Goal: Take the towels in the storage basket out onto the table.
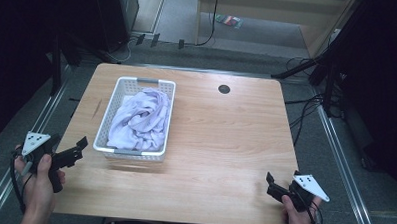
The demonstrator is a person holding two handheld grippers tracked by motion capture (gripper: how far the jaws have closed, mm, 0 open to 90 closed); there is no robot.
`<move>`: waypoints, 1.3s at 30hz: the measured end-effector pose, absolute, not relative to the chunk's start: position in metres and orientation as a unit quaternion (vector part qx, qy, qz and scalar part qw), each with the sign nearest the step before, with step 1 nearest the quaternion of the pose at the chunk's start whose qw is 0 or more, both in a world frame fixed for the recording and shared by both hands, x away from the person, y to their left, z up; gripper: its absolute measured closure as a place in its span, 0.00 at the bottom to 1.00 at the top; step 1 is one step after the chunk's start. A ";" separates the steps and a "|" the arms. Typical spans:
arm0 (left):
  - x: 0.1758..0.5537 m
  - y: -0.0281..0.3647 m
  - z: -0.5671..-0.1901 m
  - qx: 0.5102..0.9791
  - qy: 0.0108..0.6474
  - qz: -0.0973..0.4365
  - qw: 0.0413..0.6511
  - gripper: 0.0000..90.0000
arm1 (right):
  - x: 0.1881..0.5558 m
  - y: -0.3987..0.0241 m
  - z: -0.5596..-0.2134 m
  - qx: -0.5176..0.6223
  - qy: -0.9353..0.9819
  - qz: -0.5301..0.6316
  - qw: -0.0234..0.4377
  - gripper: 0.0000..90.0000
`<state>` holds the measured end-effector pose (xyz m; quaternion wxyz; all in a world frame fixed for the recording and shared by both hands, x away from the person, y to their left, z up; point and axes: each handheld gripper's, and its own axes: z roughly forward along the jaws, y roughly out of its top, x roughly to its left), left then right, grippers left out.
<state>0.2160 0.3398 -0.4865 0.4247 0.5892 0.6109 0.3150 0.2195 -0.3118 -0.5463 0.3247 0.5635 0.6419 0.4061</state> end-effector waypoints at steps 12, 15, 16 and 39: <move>0.234 0.317 -0.466 0.613 0.597 0.286 0.431 0.11 | 0.220 -0.312 -0.546 0.564 0.642 0.405 0.325 0.05; 0.241 0.312 -0.461 0.616 0.595 0.279 0.434 0.11 | 0.220 -0.312 -0.546 0.565 0.642 0.404 0.324 0.05; 0.244 0.309 -0.459 0.617 0.594 0.277 0.436 0.11 | 0.220 -0.312 -0.546 0.565 0.642 0.404 0.324 0.05; 0.291 0.260 -0.434 0.657 0.564 0.264 0.424 0.09 | 0.219 -0.312 -0.546 0.563 0.642 0.407 0.323 0.05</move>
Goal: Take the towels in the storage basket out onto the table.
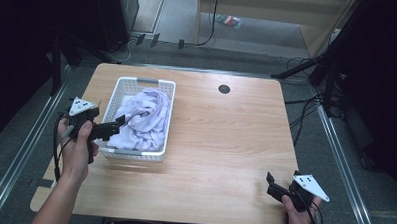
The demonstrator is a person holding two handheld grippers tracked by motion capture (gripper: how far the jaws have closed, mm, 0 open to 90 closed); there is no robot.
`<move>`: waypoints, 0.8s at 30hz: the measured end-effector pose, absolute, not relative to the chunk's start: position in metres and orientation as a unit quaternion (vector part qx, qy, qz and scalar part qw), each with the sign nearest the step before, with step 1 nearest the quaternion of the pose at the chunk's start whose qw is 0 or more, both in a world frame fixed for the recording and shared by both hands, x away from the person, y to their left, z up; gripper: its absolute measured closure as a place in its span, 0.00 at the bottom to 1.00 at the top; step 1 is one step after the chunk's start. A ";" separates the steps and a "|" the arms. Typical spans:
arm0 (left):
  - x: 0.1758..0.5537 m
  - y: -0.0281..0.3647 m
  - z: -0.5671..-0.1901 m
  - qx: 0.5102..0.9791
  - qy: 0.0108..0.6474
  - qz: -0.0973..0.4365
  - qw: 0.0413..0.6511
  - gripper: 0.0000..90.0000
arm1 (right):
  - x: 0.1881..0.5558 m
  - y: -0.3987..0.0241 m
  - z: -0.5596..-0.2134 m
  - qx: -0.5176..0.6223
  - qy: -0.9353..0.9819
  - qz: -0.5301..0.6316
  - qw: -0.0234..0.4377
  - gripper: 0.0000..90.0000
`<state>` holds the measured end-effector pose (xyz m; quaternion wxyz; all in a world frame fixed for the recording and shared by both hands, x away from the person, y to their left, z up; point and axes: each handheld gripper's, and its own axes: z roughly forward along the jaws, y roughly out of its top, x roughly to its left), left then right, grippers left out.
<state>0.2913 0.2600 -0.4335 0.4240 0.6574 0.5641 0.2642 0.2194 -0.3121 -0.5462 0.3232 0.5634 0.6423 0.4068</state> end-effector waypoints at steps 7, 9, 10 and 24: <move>0.304 0.255 -0.434 0.670 0.566 0.247 0.412 0.00 | 0.219 -0.312 -0.546 0.563 0.642 0.407 0.324 0.05; 0.309 0.254 -0.434 0.673 0.568 0.242 0.407 0.00 | 0.219 -0.312 -0.546 0.563 0.642 0.407 0.324 0.05; 0.312 0.254 -0.434 0.677 0.568 0.237 0.403 0.00 | 0.219 -0.312 -0.546 0.563 0.642 0.407 0.324 0.05; 0.345 0.236 -0.436 0.720 0.565 0.193 0.354 0.00 | 0.219 -0.312 -0.546 0.563 0.643 0.407 0.323 0.05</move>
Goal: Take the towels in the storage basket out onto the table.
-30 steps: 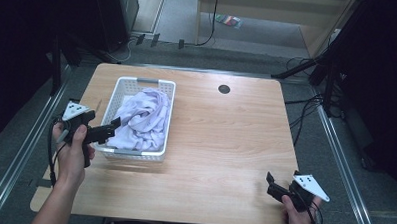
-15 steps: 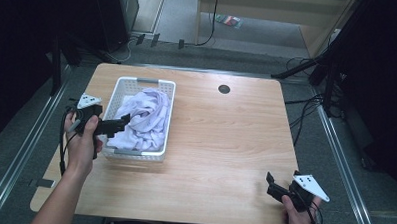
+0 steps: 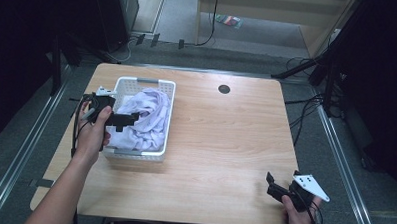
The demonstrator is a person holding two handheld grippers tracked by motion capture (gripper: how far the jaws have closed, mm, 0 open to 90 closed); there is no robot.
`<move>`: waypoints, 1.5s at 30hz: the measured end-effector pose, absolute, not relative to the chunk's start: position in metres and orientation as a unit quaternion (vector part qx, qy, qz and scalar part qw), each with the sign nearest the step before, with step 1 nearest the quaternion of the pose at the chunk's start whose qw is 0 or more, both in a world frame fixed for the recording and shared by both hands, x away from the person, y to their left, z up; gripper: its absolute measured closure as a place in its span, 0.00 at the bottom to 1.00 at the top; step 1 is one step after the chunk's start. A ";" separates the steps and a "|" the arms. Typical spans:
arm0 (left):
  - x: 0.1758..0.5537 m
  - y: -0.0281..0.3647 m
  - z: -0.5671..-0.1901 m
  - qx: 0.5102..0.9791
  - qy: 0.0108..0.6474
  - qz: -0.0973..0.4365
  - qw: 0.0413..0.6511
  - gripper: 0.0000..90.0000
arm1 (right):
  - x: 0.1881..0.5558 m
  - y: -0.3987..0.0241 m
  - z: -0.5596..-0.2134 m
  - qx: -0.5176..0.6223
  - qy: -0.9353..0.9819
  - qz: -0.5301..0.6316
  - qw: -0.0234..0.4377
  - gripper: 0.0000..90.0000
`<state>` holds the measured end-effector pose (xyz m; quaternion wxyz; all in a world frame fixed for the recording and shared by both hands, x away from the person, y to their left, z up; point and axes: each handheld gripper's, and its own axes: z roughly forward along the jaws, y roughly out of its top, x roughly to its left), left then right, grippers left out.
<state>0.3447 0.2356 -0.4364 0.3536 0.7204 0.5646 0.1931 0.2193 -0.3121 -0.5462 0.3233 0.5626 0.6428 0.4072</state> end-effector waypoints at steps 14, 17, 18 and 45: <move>0.377 0.219 -0.446 0.741 0.571 0.169 0.309 0.00 | 0.219 -0.312 -0.546 0.563 0.643 0.407 0.323 0.05; 0.386 0.217 -0.449 0.747 0.575 0.159 0.294 0.00 | 0.219 -0.312 -0.546 0.563 0.643 0.407 0.324 0.05; 0.389 0.217 -0.450 0.747 0.577 0.157 0.290 0.00 | 0.219 -0.312 -0.546 0.563 0.643 0.407 0.324 0.05; 0.424 0.193 -0.502 0.788 0.585 0.059 0.181 0.00 | 0.219 -0.312 -0.546 0.562 0.643 0.408 0.322 0.05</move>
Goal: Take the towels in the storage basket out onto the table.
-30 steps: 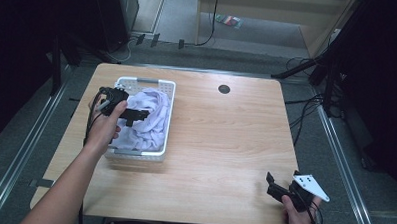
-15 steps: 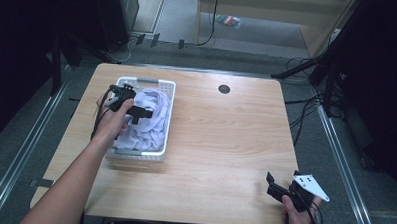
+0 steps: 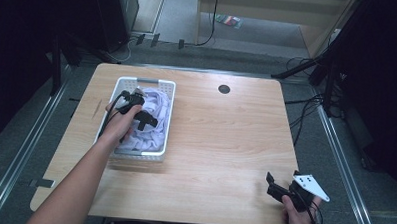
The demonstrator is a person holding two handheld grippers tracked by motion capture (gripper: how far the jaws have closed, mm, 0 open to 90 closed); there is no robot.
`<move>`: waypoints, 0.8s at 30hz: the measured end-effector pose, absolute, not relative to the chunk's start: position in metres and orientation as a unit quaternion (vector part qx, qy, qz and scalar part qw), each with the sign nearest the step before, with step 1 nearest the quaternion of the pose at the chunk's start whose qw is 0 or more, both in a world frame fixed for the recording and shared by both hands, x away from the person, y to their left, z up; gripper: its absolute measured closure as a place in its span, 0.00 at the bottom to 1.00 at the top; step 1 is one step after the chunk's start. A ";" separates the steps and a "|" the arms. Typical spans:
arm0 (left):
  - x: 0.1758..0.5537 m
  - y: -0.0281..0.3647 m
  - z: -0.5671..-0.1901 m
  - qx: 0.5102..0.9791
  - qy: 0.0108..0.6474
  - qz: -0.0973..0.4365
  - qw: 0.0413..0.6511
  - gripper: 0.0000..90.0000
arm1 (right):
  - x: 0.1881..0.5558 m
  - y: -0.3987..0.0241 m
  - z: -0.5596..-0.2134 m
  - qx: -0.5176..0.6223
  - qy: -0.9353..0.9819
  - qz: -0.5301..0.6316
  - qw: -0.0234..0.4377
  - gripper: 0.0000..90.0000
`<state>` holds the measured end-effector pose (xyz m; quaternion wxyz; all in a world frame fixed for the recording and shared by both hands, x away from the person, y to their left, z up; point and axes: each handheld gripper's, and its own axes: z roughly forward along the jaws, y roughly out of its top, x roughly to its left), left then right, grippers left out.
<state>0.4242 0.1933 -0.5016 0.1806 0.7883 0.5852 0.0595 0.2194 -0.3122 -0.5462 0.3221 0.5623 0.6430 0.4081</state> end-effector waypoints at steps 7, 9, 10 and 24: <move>0.423 0.185 -0.510 0.804 0.571 0.071 0.150 0.00 | 0.219 -0.312 -0.546 0.562 0.644 0.407 0.323 0.05; 0.422 0.181 -0.511 0.806 0.569 0.079 0.143 0.00 | 0.219 -0.312 -0.546 0.562 0.644 0.407 0.324 0.05; 0.422 0.181 -0.512 0.811 0.562 0.082 0.138 0.00 | 0.219 -0.312 -0.546 0.562 0.644 0.407 0.324 0.05; 0.417 0.184 -0.510 0.807 0.563 0.114 0.135 0.25 | 0.220 -0.312 -0.546 0.562 0.644 0.406 0.323 0.05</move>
